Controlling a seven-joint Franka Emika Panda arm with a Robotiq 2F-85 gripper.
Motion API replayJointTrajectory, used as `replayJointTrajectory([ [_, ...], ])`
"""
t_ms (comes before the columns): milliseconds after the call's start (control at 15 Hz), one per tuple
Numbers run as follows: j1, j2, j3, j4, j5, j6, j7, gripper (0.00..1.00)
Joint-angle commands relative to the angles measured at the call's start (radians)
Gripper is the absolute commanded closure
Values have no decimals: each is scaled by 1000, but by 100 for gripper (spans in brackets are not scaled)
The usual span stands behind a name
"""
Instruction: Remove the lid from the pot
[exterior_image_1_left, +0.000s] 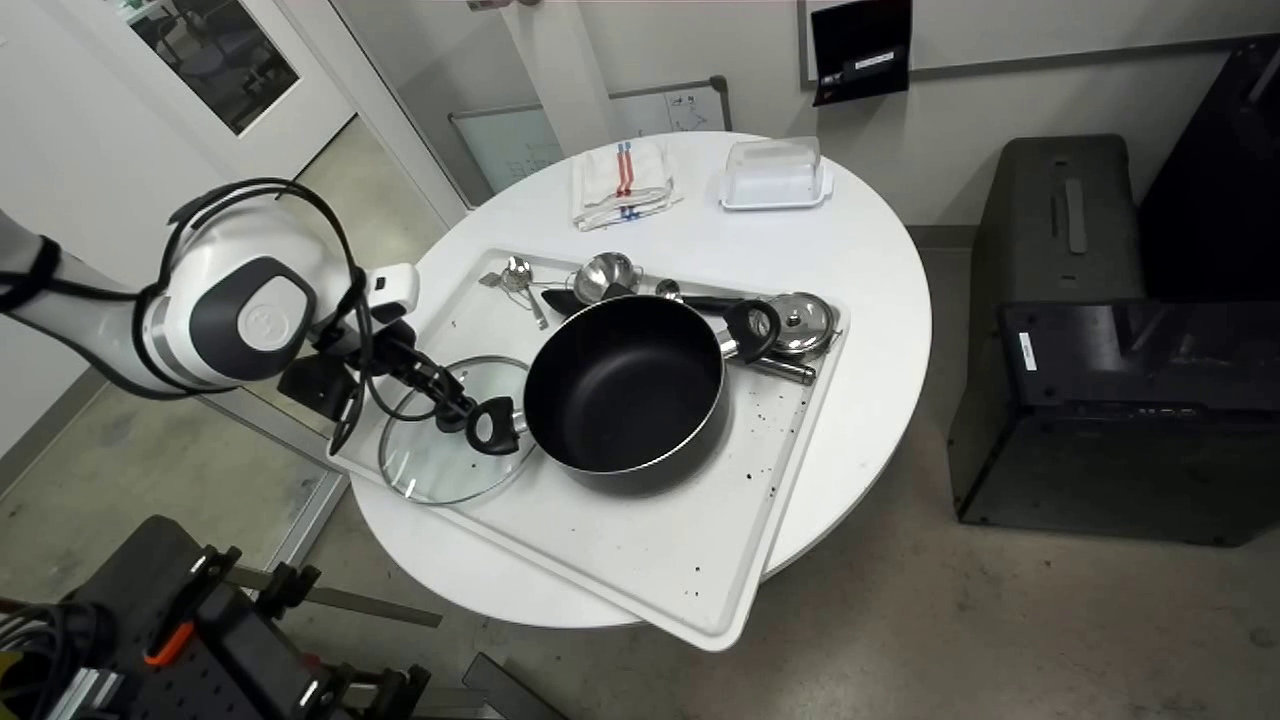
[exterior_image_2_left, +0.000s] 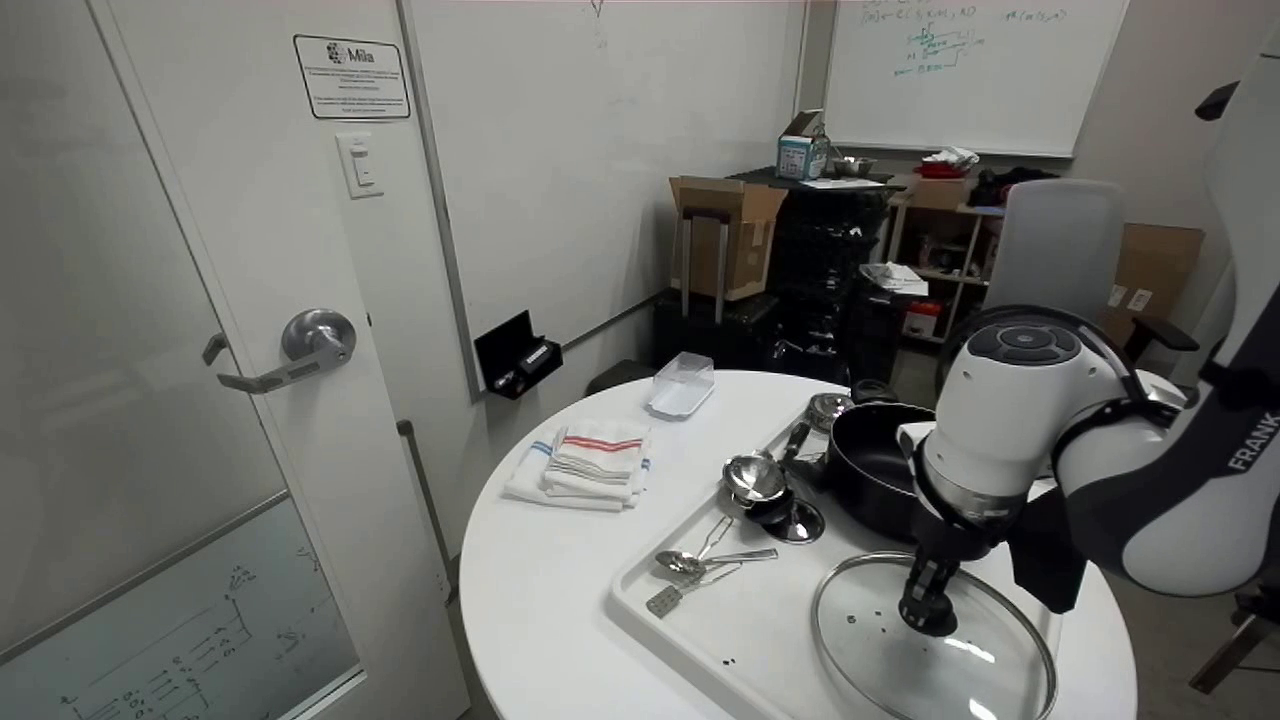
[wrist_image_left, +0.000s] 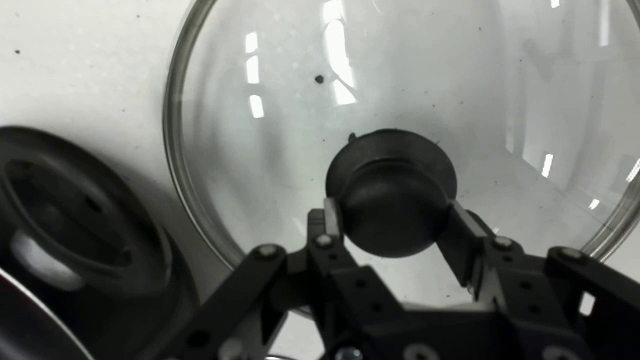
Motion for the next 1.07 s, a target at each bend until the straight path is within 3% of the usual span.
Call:
replayJointTrajectory([
  [0,21,21,-6,16,42,61,-51,76],
  [533,29,56,2,29,94,167,-114,76],
  [600,29,57,3,29,102,170,-122,26],
  [733,27,48,7,20,112,173,-132,19],
  [867,22,32,13,8,122,176,-145,5],
  [1000,21,12,17,-8,129,175,-152,0],
])
